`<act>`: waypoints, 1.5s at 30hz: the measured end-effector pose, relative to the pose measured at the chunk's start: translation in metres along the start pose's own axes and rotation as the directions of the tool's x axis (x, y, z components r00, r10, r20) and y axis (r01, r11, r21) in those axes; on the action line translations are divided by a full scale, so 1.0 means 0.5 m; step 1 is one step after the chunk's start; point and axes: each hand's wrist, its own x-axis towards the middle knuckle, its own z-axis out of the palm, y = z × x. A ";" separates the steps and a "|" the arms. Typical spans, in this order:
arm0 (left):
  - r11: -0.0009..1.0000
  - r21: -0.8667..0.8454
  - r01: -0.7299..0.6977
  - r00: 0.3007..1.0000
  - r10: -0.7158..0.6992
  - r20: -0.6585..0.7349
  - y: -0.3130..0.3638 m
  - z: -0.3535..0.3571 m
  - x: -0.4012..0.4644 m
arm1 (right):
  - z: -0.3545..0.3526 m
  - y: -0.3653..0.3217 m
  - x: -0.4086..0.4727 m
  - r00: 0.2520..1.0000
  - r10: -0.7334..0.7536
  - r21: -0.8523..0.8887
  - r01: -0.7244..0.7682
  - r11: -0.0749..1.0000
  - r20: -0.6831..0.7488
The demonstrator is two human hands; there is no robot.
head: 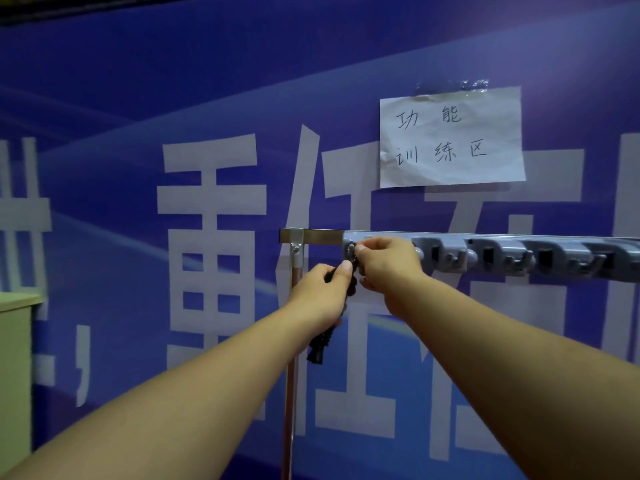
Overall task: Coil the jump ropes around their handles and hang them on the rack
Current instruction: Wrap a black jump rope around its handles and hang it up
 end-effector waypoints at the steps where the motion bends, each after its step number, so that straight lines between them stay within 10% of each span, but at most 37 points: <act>1: 1.000 -0.021 0.017 1.000 -0.017 0.008 -0.003 0.003 -0.002 | 0.000 0.004 0.000 1.000 0.001 -0.001 -0.001 1.000 0.008; 18: 0.956 -0.074 0.285 0.954 -0.274 0.123 -0.120 0.030 -0.065 | -0.060 0.112 -0.078 0.965 0.231 -0.042 -0.228 0.973 0.121; 27: 0.909 0.358 0.215 0.924 -0.309 0.228 -0.273 0.146 -0.225 | -0.210 0.325 -0.263 0.895 0.387 -0.350 -0.297 0.888 0.223; 45: 0.806 0.385 0.449 0.729 -0.580 0.363 -0.679 0.490 -0.674 | -0.538 0.842 -0.787 0.580 0.806 -0.445 -0.757 0.479 -0.120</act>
